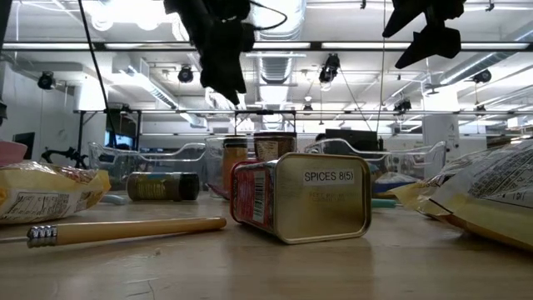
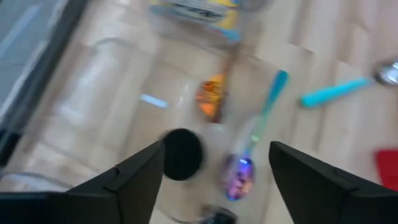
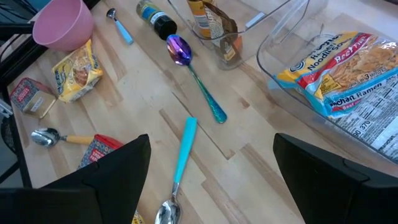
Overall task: Pick & Place Food Item
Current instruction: Put the left light blue spoon into the left transparent bin
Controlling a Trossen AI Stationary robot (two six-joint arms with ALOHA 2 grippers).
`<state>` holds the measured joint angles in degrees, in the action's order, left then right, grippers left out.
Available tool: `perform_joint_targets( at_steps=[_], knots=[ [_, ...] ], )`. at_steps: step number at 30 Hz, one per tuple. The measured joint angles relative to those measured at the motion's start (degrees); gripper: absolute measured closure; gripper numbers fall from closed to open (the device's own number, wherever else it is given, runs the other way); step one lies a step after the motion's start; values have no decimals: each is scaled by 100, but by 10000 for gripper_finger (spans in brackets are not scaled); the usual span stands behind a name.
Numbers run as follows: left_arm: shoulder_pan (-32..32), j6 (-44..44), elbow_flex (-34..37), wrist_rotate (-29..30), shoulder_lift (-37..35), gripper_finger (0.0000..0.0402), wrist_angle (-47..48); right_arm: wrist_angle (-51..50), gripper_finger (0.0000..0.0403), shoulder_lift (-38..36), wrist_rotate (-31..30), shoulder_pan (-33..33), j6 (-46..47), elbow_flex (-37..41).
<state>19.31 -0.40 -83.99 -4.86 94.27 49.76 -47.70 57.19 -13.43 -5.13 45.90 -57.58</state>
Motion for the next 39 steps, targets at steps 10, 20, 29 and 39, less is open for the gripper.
perform_joint_targets(
  at_steps=[10, 20, 29, 39],
  knots=[
    [-724, -246, 2, 9, -82, 174, 1774, -4, 70, 0, 0, 0, -23, 0],
    [-1102, 524, 1807, 102, -1045, 175, 1455, -4, 70, 0, -1, 2, -62, 0],
    [-1427, 985, 3615, 191, -2239, 176, 793, -4, 70, 0, -2, 0, -89, 7],
    [-1614, 924, 4054, 284, -1893, 176, 523, -7, 70, -2, -4, 1, -108, 29]
  ],
)
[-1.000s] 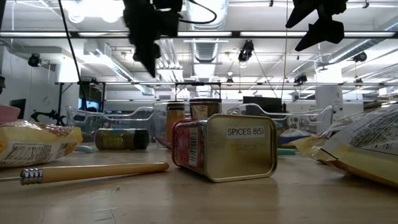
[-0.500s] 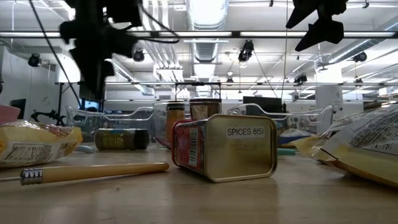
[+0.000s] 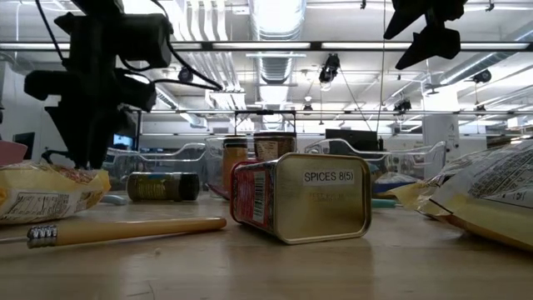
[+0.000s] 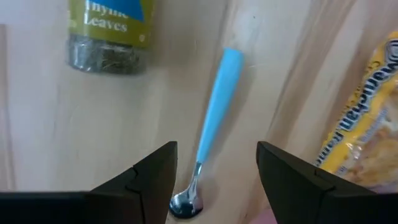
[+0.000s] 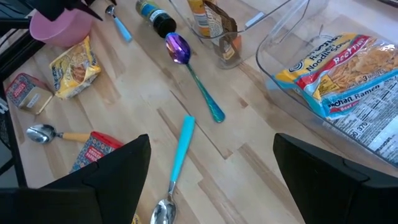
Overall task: Pick & Place Food Item
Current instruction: Put the left light blue spoon into the left transparent bin
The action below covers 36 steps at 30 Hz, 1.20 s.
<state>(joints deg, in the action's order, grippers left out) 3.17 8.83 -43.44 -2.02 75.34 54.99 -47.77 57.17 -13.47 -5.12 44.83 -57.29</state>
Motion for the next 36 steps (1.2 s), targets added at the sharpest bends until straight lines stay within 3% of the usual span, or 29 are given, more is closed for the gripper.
perform_joint_targets(
  at_steps=[11, 30, 36],
  knots=[
    [-15, 1711, 146, -3, 176, 176, -561, 2, 70, 0, 4, -1, 2, 10],
    [-238, 1474, 205, 135, 1449, 176, -1167, 2, 70, 2, 9, 1, -104, 15],
    [-240, 1032, 168, 120, 1636, 186, -1193, 2, 70, 2, 17, 0, -101, 15]
  ],
)
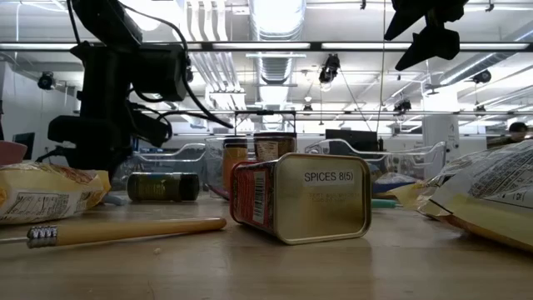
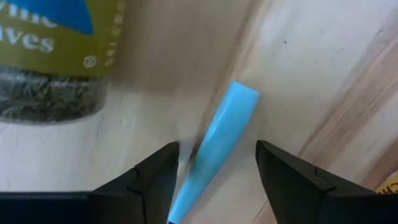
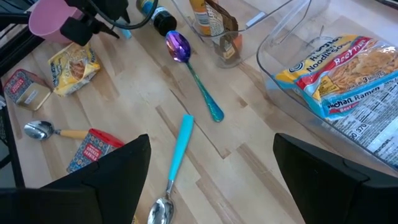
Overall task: Pick & Place Food Item
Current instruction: Put the left light blue spoon into the left transparent bin
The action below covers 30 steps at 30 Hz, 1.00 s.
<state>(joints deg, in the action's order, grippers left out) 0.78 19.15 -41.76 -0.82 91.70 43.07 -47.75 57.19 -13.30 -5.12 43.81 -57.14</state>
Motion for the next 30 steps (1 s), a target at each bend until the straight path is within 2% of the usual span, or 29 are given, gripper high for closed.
perform_joint_targets(
  at_steps=[3, 8, 16, 30],
  knots=[
    [-5, -256, 1, 26, -59, 231, -45, 2, 70, 2, 2, -1, 0, 0],
    [-4, -424, 15, 19, -107, 350, -109, 0, 70, 4, 0, 0, -26, 0],
    [2, -439, -4, -7, -111, 354, -85, 2, 70, 4, -4, 0, -63, 0],
    [7, -576, -754, 59, -58, 354, 268, 1, 70, 4, -7, 0, -98, 4]
  ],
)
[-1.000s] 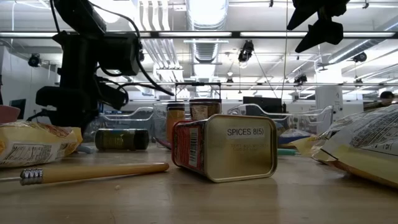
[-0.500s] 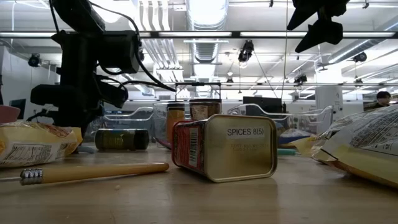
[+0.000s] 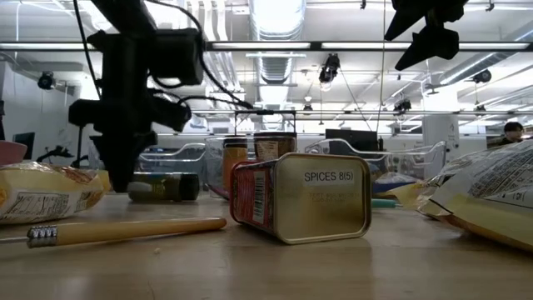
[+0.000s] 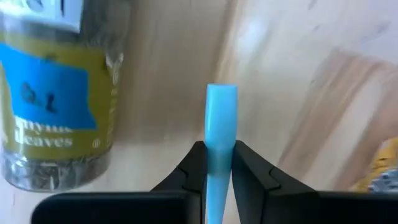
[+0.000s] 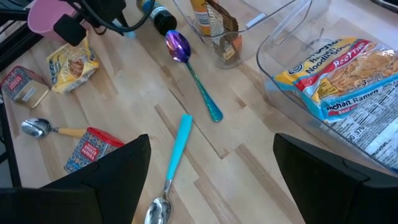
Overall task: Pick & Place Food Item
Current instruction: Put the left light blue spoon into the left transparent bin
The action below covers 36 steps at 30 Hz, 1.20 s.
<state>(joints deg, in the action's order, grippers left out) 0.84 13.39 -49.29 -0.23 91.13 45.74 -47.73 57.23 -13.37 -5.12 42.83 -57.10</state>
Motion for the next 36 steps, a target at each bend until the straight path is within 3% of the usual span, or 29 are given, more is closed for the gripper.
perform_joint_targets(
  at_steps=[16, 21, 30, 36],
  knots=[
    [0, -347, -1115, -53, -29, 354, 918, 1, 70, -2, -4, -1, -85, 0],
    [79, -505, -1333, 76, -324, 354, 1022, -1, 70, -2, -4, -1, -104, 0],
    [792, -443, -1342, 469, -1333, 354, 1024, 0, 70, -2, -11, 1, -123, 0],
    [1477, -579, -1425, 715, -1634, 354, 1045, 1, 70, -2, -13, 2, -125, 0]
  ],
)
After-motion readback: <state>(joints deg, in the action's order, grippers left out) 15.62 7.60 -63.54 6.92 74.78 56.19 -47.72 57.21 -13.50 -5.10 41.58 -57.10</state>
